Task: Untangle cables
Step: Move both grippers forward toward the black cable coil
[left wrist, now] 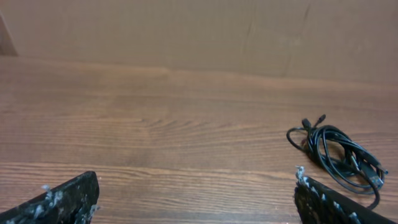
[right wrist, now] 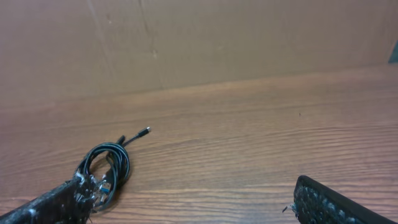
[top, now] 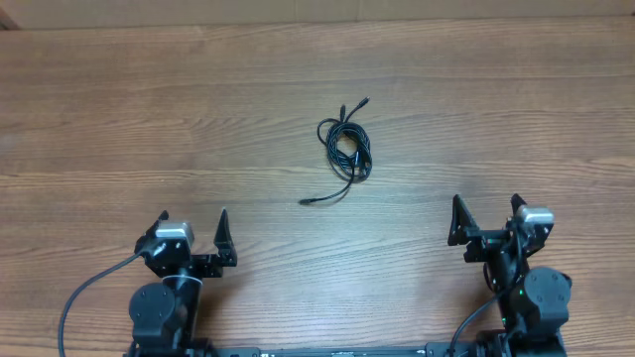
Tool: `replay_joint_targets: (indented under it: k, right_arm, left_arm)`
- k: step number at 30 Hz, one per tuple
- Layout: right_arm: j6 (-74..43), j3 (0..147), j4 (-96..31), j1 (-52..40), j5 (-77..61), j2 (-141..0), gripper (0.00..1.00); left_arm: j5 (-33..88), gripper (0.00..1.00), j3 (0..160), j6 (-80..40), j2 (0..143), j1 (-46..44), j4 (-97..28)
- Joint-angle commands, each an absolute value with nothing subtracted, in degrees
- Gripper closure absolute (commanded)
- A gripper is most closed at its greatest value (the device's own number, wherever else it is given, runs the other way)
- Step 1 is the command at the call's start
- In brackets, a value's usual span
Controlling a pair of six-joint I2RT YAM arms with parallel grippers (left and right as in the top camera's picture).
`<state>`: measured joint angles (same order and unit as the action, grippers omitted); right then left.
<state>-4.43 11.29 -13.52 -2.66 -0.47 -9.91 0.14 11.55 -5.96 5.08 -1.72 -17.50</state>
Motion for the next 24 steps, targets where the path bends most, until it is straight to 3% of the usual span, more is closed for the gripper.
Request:
replay_joint_targets:
  k: [1,12,21,24]
  right_arm:
    - [-5.5,17.5,-14.8,-2.8,0.4,-17.0,0.0]
    - [-6.0,37.5,-27.4,-2.8,-0.1,-42.0,0.0]
    - [-5.6,56.6,-43.0,-2.8,-4.9,-59.6,0.0]
    - [-5.6,59.1,-45.1,-2.8,-6.3,-61.6,0.0]
  left_arm:
    - [-0.4,0.0,17.4,-7.6,11.7,-1.1,-18.5]
    - [4.5,0.0,39.4,-7.7,38.8,-1.1,-29.3]
    - [7.5,0.0,63.4,-9.9,58.2,-1.1,-57.8]
    - [7.1,0.0,65.8,-9.9,61.2,-1.1,-61.7]
